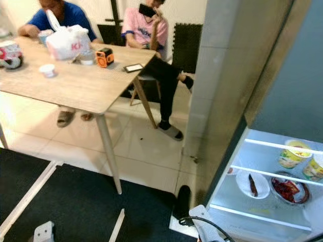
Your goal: Restocking fridge
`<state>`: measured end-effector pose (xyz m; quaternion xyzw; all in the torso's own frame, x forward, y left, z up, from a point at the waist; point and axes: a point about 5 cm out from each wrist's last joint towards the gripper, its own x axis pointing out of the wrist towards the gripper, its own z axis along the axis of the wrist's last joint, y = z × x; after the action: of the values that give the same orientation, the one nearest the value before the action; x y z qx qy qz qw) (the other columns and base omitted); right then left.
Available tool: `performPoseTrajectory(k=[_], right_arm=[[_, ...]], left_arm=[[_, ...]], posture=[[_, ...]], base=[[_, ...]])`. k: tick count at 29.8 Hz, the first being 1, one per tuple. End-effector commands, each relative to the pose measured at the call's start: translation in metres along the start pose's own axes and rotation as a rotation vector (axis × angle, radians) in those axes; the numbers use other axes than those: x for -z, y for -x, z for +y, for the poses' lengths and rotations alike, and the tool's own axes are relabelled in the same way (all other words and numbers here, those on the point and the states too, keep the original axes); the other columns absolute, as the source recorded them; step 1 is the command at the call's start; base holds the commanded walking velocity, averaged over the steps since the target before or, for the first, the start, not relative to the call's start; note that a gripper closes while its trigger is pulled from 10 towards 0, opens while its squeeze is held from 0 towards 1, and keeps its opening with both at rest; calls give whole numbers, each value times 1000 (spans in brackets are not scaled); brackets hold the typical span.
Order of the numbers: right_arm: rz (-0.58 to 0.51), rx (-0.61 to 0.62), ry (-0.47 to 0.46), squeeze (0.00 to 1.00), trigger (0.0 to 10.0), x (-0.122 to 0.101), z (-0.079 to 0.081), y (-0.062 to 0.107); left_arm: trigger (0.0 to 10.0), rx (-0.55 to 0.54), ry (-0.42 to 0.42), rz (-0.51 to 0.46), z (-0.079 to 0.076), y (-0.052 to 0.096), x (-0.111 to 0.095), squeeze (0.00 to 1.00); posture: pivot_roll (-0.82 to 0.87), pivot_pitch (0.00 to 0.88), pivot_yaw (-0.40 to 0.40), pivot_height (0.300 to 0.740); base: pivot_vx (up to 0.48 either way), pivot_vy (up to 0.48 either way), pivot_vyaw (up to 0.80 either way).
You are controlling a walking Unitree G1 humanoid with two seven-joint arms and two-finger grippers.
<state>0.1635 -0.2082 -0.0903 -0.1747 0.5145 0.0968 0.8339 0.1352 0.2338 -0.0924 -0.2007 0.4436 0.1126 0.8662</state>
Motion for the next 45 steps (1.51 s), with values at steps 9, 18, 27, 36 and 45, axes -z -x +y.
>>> performPoseTrajectory(k=[9,18,27,36,45], right_arm=[[1,7,29,0,10000,0,0,0],[4,13,27,0,10000,2,-1,0],[-15,25,33,0,10000,-2,-3,0],[-164,93,55,0,10000,-44,-17,0],[-266,141,83,0,10000,-82,-27,3]], left_arm=[[10000,-2,16,16,1,1,4,0],[10000,1,20,18,0,1,5,0],[10000,-16,26,10,0,0,4,0],[10000,23,19,17,-4,-1,4,0],[10000,60,-23,-6,-11,-5,-8,0]], posture=[[-13,0,9,740],[-19,0,11,740],[-19,0,11,740],[-20,0,13,740],[-16,0,14,740]], base=[[0,-417,0],[0,-404,0],[0,0,0],[0,0,0],[0,0,0]])
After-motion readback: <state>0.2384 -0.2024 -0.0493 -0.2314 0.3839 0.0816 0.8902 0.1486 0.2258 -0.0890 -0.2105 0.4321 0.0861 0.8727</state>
